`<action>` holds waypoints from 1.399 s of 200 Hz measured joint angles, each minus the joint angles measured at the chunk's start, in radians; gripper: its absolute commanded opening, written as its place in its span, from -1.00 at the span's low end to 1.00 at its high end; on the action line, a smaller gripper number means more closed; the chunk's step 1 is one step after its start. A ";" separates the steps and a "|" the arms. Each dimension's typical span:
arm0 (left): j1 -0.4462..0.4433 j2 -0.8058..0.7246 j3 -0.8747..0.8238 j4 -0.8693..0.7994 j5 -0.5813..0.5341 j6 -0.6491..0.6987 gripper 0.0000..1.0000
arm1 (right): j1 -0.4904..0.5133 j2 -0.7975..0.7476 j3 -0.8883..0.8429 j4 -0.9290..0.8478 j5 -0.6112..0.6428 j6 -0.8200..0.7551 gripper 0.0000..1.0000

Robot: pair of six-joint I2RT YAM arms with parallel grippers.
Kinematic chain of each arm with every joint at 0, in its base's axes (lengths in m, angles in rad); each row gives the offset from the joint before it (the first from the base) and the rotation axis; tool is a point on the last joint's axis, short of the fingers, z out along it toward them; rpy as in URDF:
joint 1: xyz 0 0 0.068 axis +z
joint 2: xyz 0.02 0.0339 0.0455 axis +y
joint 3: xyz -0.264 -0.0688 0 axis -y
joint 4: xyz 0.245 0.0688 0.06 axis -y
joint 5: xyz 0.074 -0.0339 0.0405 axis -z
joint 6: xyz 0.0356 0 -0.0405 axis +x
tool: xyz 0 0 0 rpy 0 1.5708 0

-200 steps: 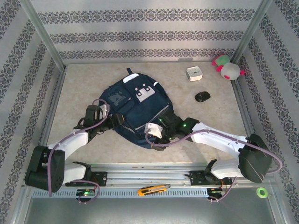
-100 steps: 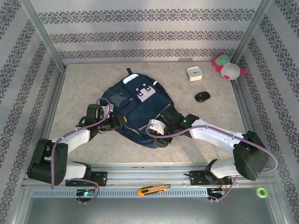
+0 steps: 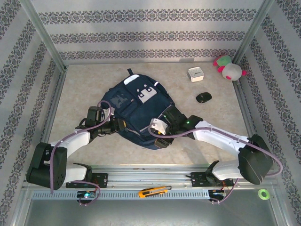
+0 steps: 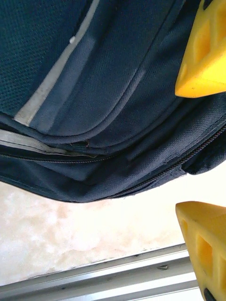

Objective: Pack the student bag

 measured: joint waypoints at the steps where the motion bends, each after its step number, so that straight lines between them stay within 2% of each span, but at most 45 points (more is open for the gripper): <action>1: 0.000 -0.003 -0.001 -0.001 0.000 -0.001 -0.57 | 0.000 -0.001 0.000 0.001 0.000 0.003 0.19; 47: -0.001 -0.063 -0.030 -0.013 -0.001 -0.009 -0.71 | 0.001 -0.097 -0.035 0.069 -0.001 0.163 0.19; 55: -0.003 -0.063 -0.034 -0.013 -0.002 -0.011 -0.66 | 0.003 -0.121 -0.056 0.090 -0.002 0.200 0.19; 65: -0.006 -0.063 -0.042 -0.014 -0.005 -0.017 -0.46 | 0.009 -0.148 -0.080 0.114 -0.002 0.241 0.20; 88: -0.007 -0.060 -0.054 -0.019 -0.012 -0.027 -0.41 | 0.037 -0.191 -0.119 0.153 0.001 0.332 0.19; 104: -0.007 -0.061 -0.058 -0.014 -0.013 -0.045 -0.29 | 0.057 -0.203 -0.124 0.171 0.014 0.402 0.20; 158: -0.016 -0.025 -0.072 0.041 -0.016 -0.104 -0.29 | 0.095 -0.182 -0.124 0.299 0.027 0.741 0.16; 192: -0.019 -0.006 -0.089 0.080 -0.016 -0.135 -0.59 | 0.159 -0.112 -0.118 0.385 0.027 0.945 0.14; 227: -0.019 -0.004 -0.089 0.095 -0.006 -0.155 -0.77 | 0.204 -0.018 -0.080 0.418 0.035 1.039 0.14; 261: -0.020 -0.013 -0.094 0.113 0.010 -0.180 -0.92 | 0.203 -0.002 -0.077 0.410 0.108 1.120 0.29; 280: -0.020 -0.027 -0.124 0.164 0.011 -0.219 -0.98 | 0.196 -0.042 -0.098 0.396 0.164 1.180 0.37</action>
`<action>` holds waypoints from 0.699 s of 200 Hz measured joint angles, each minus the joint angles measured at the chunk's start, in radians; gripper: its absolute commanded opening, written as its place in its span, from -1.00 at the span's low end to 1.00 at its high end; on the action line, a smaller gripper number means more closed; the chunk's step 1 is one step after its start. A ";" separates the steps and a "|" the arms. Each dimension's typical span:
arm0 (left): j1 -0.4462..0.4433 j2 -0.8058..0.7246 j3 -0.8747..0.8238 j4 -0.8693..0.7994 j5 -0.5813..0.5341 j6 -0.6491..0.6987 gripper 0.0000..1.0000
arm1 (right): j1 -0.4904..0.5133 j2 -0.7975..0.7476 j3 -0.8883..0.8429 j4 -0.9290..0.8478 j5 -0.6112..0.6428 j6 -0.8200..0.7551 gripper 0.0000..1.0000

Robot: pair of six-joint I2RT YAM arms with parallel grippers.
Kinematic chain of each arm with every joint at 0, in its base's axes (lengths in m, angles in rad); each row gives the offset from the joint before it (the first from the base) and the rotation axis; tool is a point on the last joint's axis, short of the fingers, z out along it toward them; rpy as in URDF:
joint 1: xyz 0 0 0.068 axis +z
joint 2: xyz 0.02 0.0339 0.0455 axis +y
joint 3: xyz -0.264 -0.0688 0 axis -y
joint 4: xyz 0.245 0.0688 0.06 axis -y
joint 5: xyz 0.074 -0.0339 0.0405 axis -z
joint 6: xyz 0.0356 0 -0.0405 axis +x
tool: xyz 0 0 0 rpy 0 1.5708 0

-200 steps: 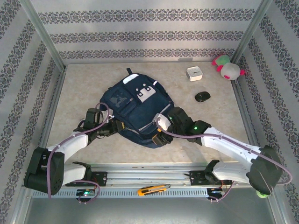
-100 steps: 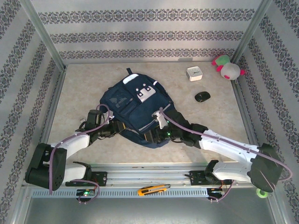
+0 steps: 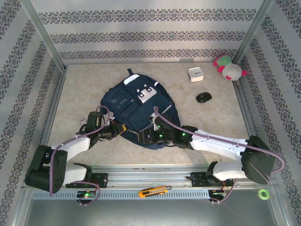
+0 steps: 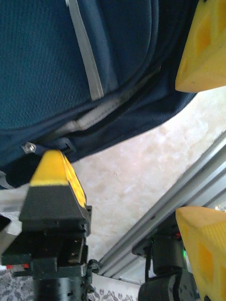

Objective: Pack the student bag

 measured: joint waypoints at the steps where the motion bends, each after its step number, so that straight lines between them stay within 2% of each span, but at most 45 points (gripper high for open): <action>1: 0.000 0.000 -0.002 0.002 0.000 -0.002 -0.98 | 0.000 -0.006 -0.003 -0.002 0.004 0.003 0.37; 31: 0.000 -0.008 -0.051 0.093 0.012 -0.072 -1.00 | -0.047 -0.164 -0.100 -0.058 0.089 0.117 0.37; 53: 0.000 -0.011 -0.064 0.134 0.021 -0.111 -1.00 | -0.063 -0.204 -0.170 -0.060 0.123 0.188 0.29; 97: -0.028 -0.002 -0.081 0.241 0.021 -0.182 -1.00 | -0.063 -0.107 -0.255 0.067 0.134 0.284 0.04; 140: -0.115 0.080 -0.093 0.366 -0.018 -0.243 -1.00 | -0.063 -0.011 -0.255 0.204 0.171 0.314 -0.13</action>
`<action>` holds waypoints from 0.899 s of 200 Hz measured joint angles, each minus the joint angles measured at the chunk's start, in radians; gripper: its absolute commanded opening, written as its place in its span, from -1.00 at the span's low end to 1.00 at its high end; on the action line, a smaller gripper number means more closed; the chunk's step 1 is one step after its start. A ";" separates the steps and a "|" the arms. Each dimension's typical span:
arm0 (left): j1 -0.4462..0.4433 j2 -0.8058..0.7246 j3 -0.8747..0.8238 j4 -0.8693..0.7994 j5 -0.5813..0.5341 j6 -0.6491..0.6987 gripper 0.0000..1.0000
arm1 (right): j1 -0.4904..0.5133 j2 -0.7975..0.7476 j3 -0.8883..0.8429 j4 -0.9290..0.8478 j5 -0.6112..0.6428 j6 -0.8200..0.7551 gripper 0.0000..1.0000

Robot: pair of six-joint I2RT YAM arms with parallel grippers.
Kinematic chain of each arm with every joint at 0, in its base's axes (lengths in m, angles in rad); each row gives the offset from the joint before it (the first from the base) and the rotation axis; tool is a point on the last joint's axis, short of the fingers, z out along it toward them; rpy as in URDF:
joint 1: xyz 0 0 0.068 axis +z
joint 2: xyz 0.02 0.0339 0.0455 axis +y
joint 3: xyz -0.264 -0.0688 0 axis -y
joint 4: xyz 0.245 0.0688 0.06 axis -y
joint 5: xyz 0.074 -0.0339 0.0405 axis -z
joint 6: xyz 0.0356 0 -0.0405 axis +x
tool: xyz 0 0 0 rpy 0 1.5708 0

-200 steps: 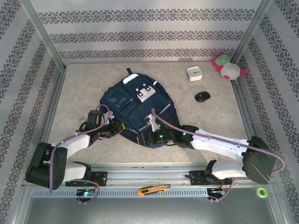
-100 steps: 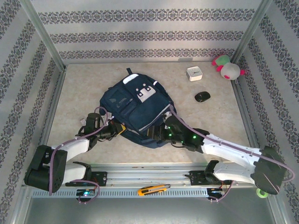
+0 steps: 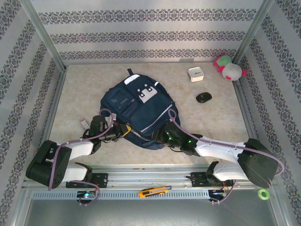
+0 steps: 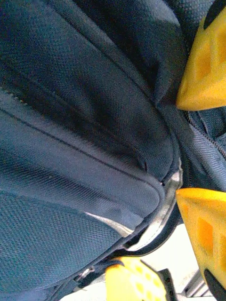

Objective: Pack the student bag

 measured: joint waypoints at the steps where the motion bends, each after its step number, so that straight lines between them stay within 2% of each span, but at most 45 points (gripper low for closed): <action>1: -0.003 0.003 0.000 0.003 -0.002 -0.001 -1.00 | 0.000 0.002 0.000 0.002 0.002 0.001 -0.13; 53: -0.145 0.158 0.020 0.180 -0.054 -0.084 -1.00 | -0.021 0.038 0.000 0.069 0.043 -0.002 -0.18; 107: -0.307 0.350 0.085 0.415 -0.121 -0.185 -0.98 | -0.151 0.053 0.005 0.077 0.043 -0.072 -0.17; 150: -0.378 0.384 0.129 0.455 -0.183 -0.214 -0.81 | -0.219 0.060 0.020 0.074 0.034 -0.134 -0.15; 167: -0.394 0.369 0.137 0.444 -0.193 -0.211 -0.61 | -0.232 0.068 0.026 0.075 0.023 -0.148 -0.14; 180: -0.409 0.325 0.139 0.411 -0.195 -0.192 -0.38 | -0.243 0.071 0.027 0.075 0.002 -0.164 -0.12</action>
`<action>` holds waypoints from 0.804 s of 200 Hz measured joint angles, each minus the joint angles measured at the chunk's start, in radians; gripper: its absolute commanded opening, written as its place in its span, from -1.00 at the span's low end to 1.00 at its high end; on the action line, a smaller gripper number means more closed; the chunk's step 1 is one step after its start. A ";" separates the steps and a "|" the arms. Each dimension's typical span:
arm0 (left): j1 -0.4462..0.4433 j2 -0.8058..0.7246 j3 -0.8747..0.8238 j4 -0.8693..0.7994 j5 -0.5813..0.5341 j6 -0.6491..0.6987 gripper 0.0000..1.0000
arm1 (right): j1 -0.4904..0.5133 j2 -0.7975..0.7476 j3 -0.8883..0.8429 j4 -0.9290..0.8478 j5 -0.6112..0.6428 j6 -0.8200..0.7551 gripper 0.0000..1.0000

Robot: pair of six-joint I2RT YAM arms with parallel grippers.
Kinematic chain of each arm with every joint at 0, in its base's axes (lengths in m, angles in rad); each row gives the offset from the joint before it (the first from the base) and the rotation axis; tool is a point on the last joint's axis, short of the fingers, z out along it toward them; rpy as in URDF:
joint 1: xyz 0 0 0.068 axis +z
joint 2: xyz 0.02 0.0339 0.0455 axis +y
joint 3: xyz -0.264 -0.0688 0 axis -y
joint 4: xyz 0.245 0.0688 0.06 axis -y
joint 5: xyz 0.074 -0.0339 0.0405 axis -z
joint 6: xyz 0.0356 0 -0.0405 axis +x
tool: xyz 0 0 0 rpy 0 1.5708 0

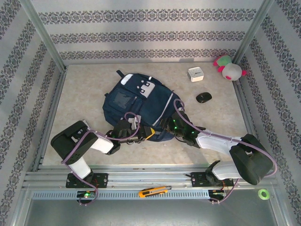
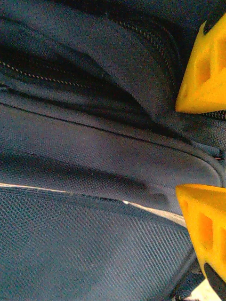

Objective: Pack the student bag

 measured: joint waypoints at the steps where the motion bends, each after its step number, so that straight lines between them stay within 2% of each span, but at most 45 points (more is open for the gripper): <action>1: -0.001 -0.004 0.000 -0.002 0.000 0.004 -0.35 | -0.002 0.000 0.000 0.000 -0.003 -0.001 -0.12; 34: -0.017 -0.254 0.011 -0.222 -0.065 0.117 0.17 | -0.085 0.019 0.019 0.000 -0.100 -0.061 -0.04; 56: -0.017 -0.431 0.022 -0.408 -0.150 0.228 0.45 | -0.183 0.046 0.052 -0.009 -0.169 -0.130 0.04; 73: -0.017 -0.539 0.024 -0.535 -0.219 0.303 0.77 | -0.275 0.066 0.093 -0.028 -0.229 -0.195 0.11; 98: -0.016 -0.658 0.024 -0.689 -0.323 0.446 0.85 | -0.375 0.062 0.149 -0.069 -0.294 -0.290 0.17; 115: -0.016 -0.721 0.025 -0.774 -0.388 0.578 0.90 | -0.393 0.024 0.168 -0.106 -0.323 -0.350 0.17; 136: -0.004 -0.761 0.065 -0.899 -0.450 0.832 0.92 | -0.385 -0.081 0.169 -0.160 -0.356 -0.426 0.16; 161: 0.008 -0.714 0.184 -1.030 -0.501 1.191 0.94 | -0.337 -0.229 0.148 -0.183 -0.372 -0.507 0.17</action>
